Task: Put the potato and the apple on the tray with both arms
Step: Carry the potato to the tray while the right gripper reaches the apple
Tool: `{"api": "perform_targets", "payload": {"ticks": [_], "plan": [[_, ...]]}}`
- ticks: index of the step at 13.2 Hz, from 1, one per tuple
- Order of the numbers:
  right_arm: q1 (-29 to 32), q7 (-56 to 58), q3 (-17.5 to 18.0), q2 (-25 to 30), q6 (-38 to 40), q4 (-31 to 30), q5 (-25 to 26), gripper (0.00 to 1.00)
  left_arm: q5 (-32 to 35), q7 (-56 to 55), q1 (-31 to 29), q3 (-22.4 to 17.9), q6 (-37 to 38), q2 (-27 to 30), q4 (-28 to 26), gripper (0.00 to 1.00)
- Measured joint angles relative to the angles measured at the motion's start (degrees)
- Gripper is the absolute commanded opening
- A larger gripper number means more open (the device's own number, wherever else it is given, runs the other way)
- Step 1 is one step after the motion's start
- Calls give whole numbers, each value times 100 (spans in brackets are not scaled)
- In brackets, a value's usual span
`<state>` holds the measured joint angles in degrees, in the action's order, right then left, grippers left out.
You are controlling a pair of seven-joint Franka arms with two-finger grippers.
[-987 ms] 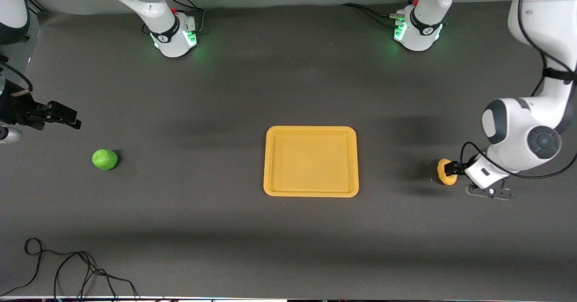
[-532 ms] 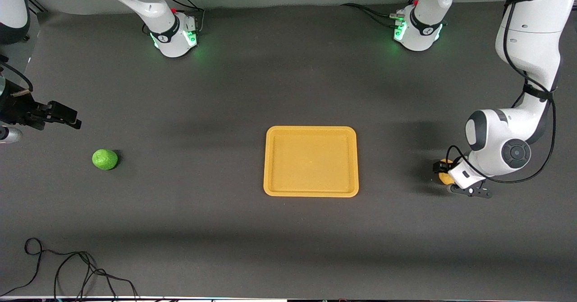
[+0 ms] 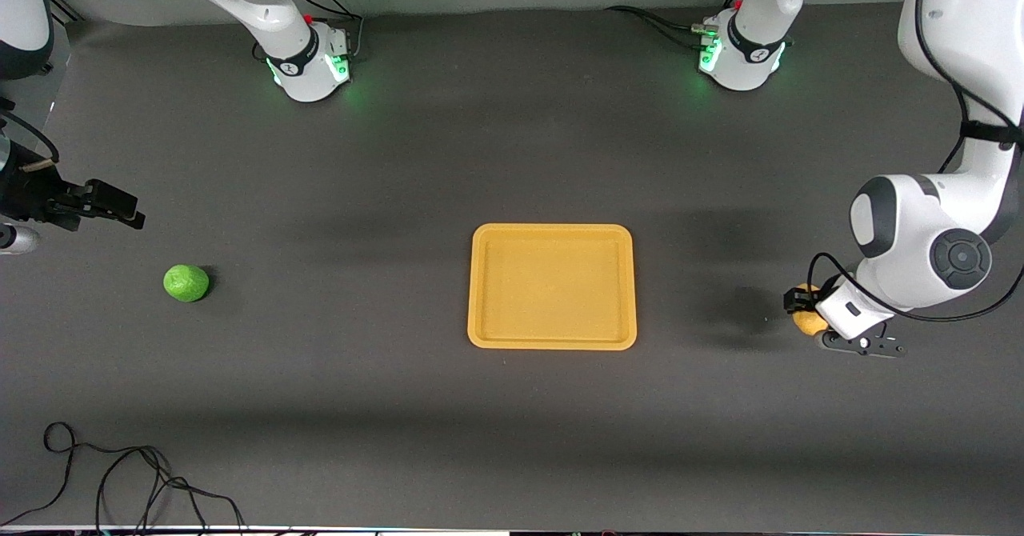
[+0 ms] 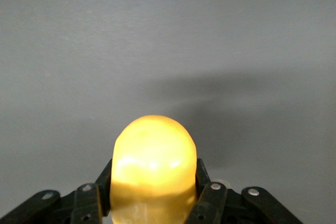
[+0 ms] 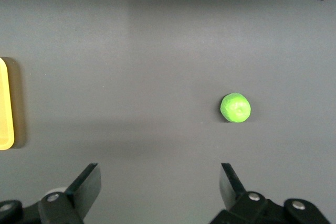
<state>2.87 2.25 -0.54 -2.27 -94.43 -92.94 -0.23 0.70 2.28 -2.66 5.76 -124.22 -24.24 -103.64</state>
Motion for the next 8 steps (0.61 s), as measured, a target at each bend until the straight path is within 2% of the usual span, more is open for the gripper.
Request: {"api": "perform_targets", "payload": {"ticks": [3,5,6,8], "plan": [[10,0,-27,-11,0,-3,0,100,-4,-1275,295,623,235,-30,382,27],[18,37,-131,-14,-3,-4,36,100,-8,-2027,816,726,226,-233,572,27],[18,220,-298,-16,-10,-9,69,100,-8,-2392,1142,734,214,-409,715,27],[39,1096,-930,-26,-63,-19,85,100,-6,-2848,1667,735,221,-786,1016,27]]}}
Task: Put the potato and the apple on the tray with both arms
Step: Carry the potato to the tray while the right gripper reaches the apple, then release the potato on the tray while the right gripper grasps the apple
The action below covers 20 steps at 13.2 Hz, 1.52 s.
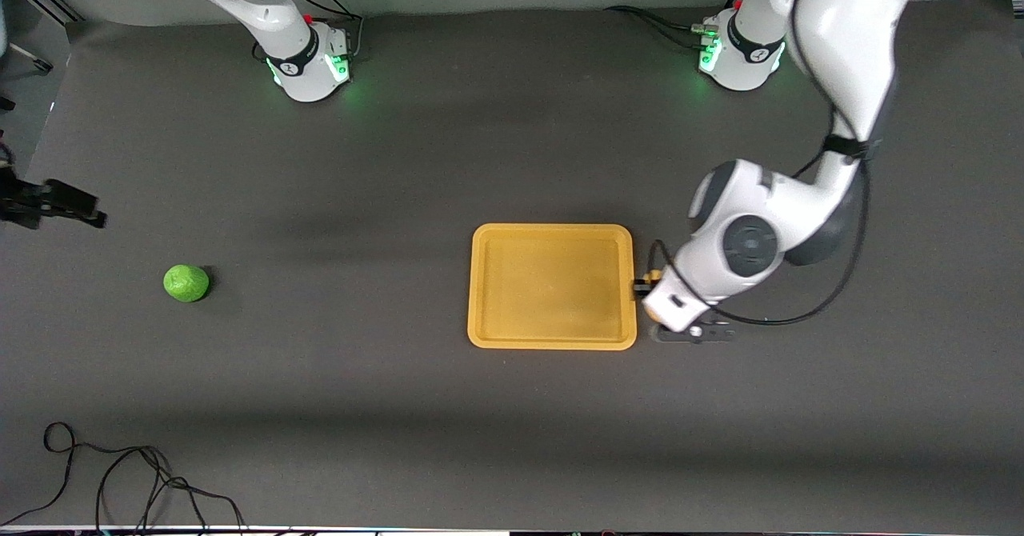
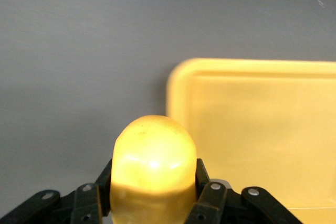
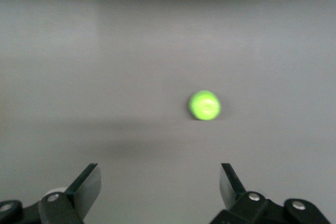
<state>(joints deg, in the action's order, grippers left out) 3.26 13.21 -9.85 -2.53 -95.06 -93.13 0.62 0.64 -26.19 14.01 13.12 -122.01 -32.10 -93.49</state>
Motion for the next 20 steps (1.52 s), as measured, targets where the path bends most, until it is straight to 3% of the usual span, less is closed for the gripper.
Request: {"api": "perform_targets", "payload": {"ticks": [2,4,8,13,15,18,20], "plan": [[64,844,-670,-12,-140,-58,-3,100,0,-78,242,-4,10,-242,77,28],[103,1112,-928,-10,-246,-241,-8,100,0,-78,318,-5,3,-424,89,29],[30,1114,-916,-9,-1074,-1087,-89,100,0,-78,394,-5,-93,-687,106,30],[24,1114,-924,-24,-2749,-2541,-281,100,4,-123,465,-10,-99,-730,107,50],[13,1203,-923,-119,-3455,-3068,-566,100,10,-124,464,-20,-101,-733,107,50],[3,1668,-922,-655,-4287,-3400,-1120,100,17,-125,465,-30,-101,-759,105,50],[2,1848,-916,-1107,-4721,-3400,-1299,100,18,-125,465,-35,-101,-797,105,64]]}}
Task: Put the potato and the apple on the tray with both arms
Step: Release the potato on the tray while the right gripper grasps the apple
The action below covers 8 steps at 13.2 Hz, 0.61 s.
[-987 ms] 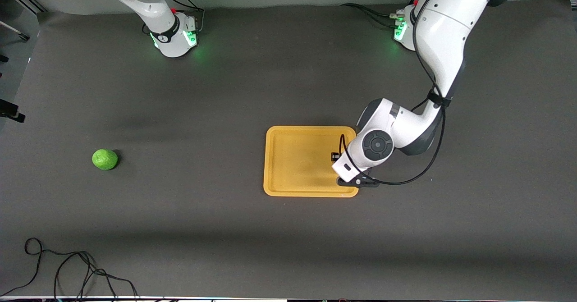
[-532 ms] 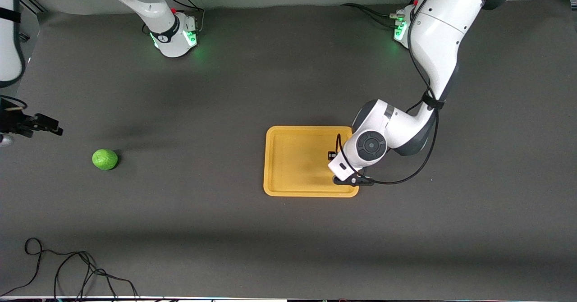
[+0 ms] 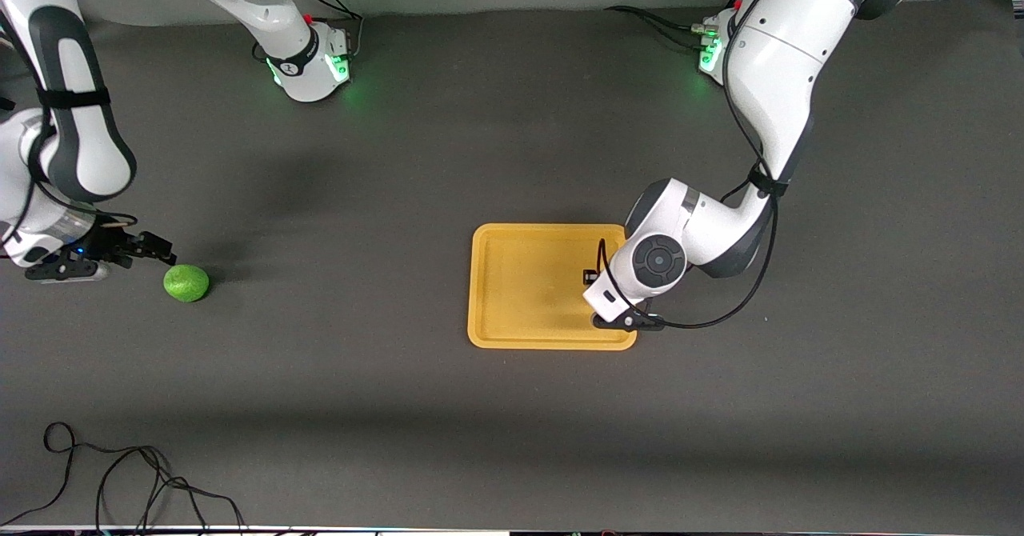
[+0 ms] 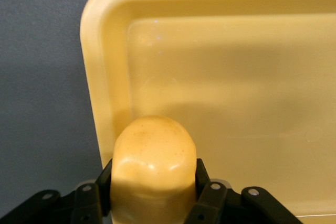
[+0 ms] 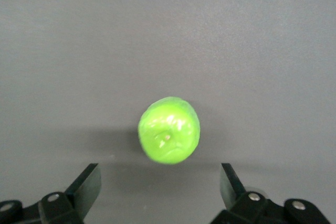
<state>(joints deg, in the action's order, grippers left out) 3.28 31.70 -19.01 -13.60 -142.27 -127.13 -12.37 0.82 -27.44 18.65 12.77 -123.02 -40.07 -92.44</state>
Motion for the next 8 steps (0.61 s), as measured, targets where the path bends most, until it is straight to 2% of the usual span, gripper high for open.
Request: {"api": "perform_targets", "payload": {"ticks": [2,3,5,8], "plan": [[-11,18,29,-333,-294,28,-108,100,5,0,0,-8,-6,-22,2,65],[-23,25,51,-478,-407,48,-201,100,8,0,0,-14,-9,-27,2,69],[-96,32,74,-725,-531,103,-342,100,10,-1,0,-23,-14,-31,3,93],[-163,32,76,-1014,-580,286,-442,100,10,-1,1,-24,-18,-33,4,99]]}}
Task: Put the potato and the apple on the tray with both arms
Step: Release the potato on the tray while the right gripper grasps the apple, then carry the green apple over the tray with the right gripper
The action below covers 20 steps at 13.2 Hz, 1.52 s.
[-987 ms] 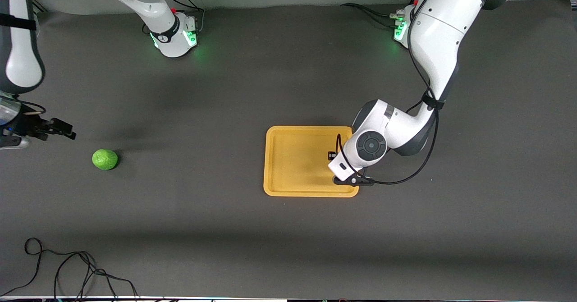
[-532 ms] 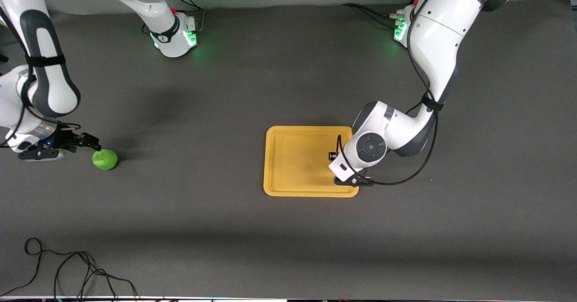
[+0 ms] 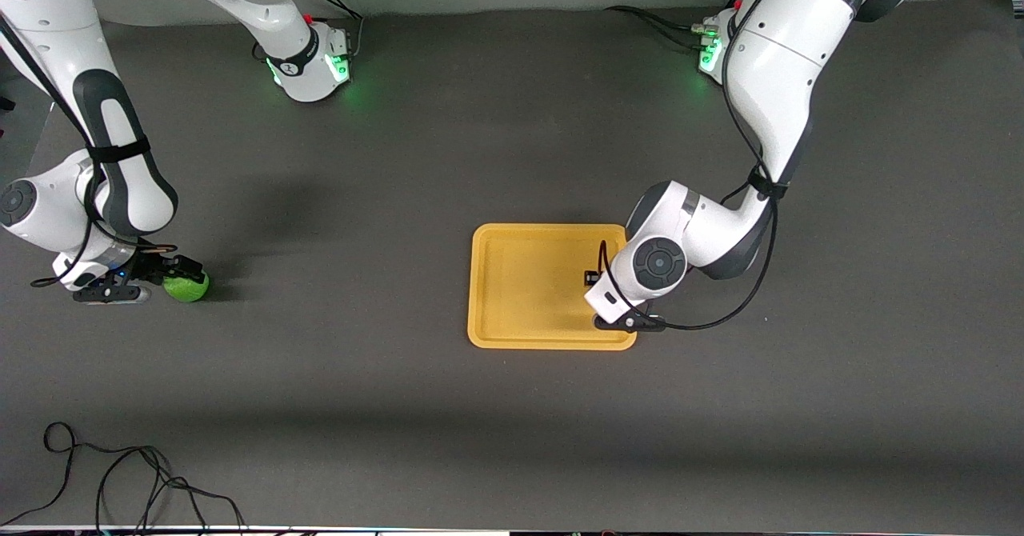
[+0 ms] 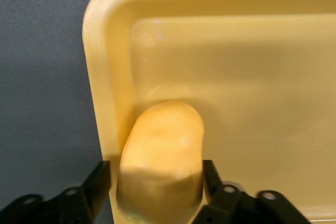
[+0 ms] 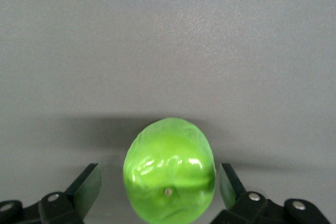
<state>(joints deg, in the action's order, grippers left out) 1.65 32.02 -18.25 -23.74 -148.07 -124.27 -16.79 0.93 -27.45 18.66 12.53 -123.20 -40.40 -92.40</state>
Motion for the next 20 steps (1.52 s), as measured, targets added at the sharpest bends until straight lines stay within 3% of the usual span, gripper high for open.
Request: {"api": "perform_targets", "payload": {"ticks": [6,8,9,13,17,20], "plan": [[2,0,-1,-395,-23,378,-12,100,2,-6,-134,-53,54,193,169,99],[2,0,-1,-400,-1,377,-16,91,11,58,-428,-64,501,631,264,100],[2,0,-1,-401,68,379,-18,80,11,223,-647,-68,787,946,312,100],[3,0,-8,-384,307,408,-23,53,7,1523,-1689,-97,2123,2210,329,100],[-4,7,-4,-248,465,567,-20,51,8,2621,-2577,-123,2334,2415,280,100],[-12,31,-34,363,1996,1418,418,51,5,3289,-3075,-126,2332,2614,302,100]]}}
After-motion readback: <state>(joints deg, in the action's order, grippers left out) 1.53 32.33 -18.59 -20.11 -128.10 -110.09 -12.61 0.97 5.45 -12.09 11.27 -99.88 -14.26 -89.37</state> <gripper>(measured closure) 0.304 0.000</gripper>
